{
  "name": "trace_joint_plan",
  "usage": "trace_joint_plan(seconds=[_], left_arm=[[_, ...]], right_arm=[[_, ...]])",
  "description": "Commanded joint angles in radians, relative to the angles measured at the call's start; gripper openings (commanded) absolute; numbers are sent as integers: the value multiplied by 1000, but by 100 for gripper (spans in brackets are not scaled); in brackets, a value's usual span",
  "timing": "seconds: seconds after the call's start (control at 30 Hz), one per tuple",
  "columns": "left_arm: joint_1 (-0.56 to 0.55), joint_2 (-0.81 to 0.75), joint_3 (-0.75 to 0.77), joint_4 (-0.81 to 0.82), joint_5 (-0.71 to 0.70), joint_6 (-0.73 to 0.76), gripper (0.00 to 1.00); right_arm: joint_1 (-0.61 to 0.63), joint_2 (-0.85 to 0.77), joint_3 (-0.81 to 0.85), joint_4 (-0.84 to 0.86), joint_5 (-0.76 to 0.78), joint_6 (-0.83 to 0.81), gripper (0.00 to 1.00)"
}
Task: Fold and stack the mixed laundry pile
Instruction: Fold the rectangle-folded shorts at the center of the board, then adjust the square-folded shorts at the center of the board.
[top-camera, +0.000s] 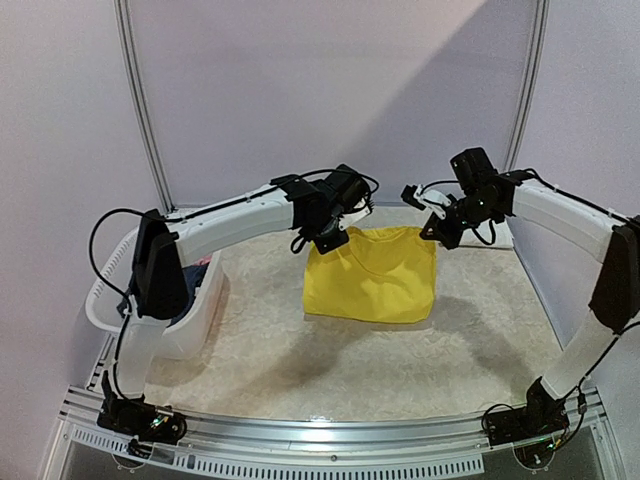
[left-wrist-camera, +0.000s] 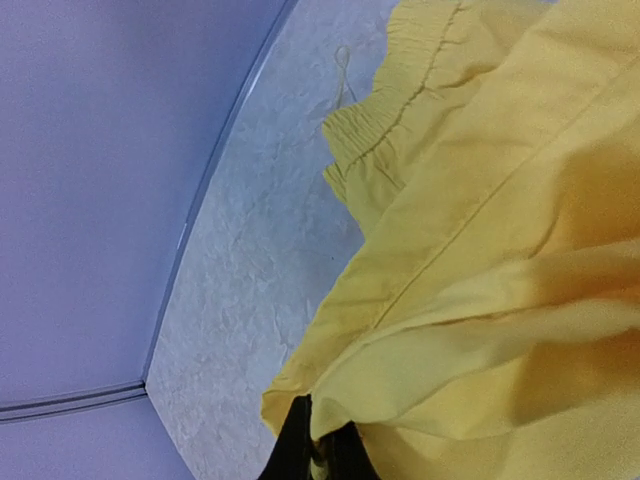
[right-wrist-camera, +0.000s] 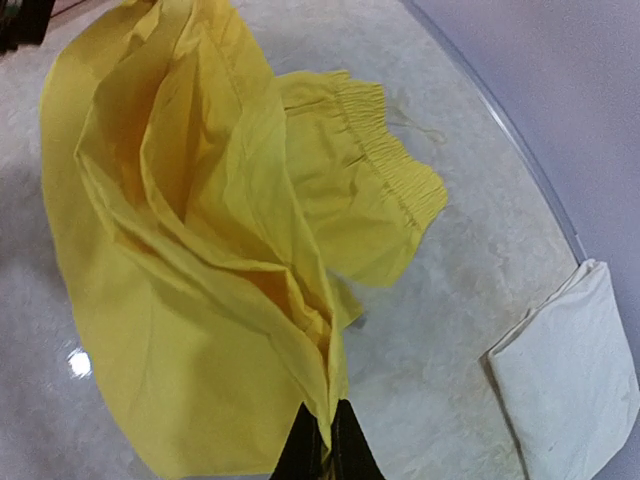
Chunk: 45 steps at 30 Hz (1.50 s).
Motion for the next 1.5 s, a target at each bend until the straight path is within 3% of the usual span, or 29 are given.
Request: trace_joint_plan(seconds=[0.0, 0.3, 0.5, 0.57, 0.67, 0.8, 0.93, 1.1, 1.27, 1.47], left_arm=[[78, 89, 113, 85, -31, -54, 0], [196, 261, 227, 247, 82, -180, 0], [212, 381, 283, 325, 118, -212, 0], [215, 405, 293, 368, 80, -223, 13], [228, 415, 293, 445, 28, -249, 49], [235, 376, 288, 482, 19, -285, 68], [232, 262, 194, 480, 25, -321, 72], [225, 86, -1, 452, 119, -366, 73], [244, -9, -99, 326, 300, -533, 73], [290, -46, -202, 282, 547, -695, 82]], right_arm=[[-58, 180, 165, 130, 2, 95, 0], [-114, 598, 498, 104, -39, 185, 0], [-122, 739, 602, 115, -34, 237, 2], [-124, 754, 606, 142, -15, 250, 5], [-130, 774, 645, 138, 24, 292, 17], [-150, 764, 672, 101, 58, 387, 44], [-175, 668, 583, 100, 9, 473, 60], [-182, 478, 396, 139, -84, 514, 64], [-182, 358, 264, 160, -356, 533, 65], [-146, 382, 252, 126, -472, 540, 62]])
